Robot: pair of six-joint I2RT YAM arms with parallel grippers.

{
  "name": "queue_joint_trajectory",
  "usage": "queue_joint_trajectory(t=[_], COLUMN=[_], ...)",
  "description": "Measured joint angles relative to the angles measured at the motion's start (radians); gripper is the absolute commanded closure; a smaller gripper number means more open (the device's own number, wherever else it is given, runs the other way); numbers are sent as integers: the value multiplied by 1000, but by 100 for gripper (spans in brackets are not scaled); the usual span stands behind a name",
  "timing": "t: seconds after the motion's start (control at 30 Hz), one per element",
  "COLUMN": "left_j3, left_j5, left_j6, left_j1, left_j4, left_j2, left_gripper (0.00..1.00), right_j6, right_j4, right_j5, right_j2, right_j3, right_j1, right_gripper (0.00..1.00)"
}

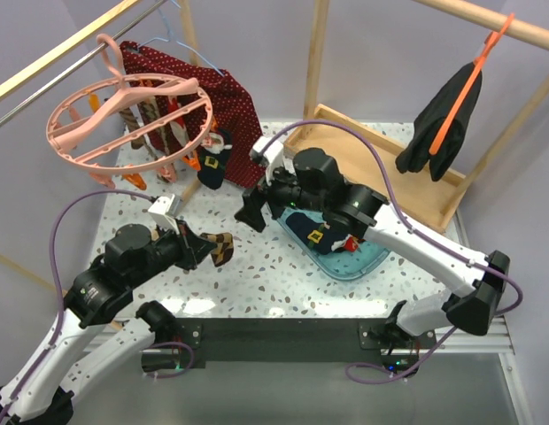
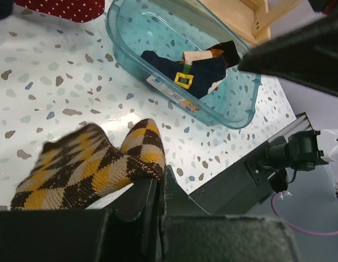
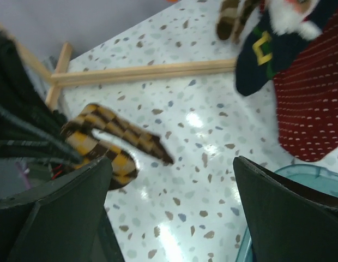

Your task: Remove the socks clipped to the hanger

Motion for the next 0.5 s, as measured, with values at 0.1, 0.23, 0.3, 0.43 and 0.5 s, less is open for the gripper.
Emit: queue_joint_trajectory(t=[0.1, 0.23, 0.3, 0.43, 0.5], left_j3=[0, 0, 0, 0, 0], left_j5=[13, 32, 47, 82, 103], left_j6=[2, 1, 1, 1, 1], left_j1=[0, 0, 0, 0, 0], left_j4=[6, 28, 37, 58, 73], left_j2=[2, 2, 2, -1, -5], left_gripper=[100, 100, 100, 100, 100], right_j6=[-3, 17, 29, 52, 62], right_j4=[4, 42, 63, 84, 98], right_j5=[-124, -311, -373, -446, -469], right_j2=[-73, -111, -109, -97, -89], right_j3=[-94, -181, -208, -237, -238], right_j1=[-4, -4, -3, -2, -2], right_gripper=[9, 11, 10, 10, 10])
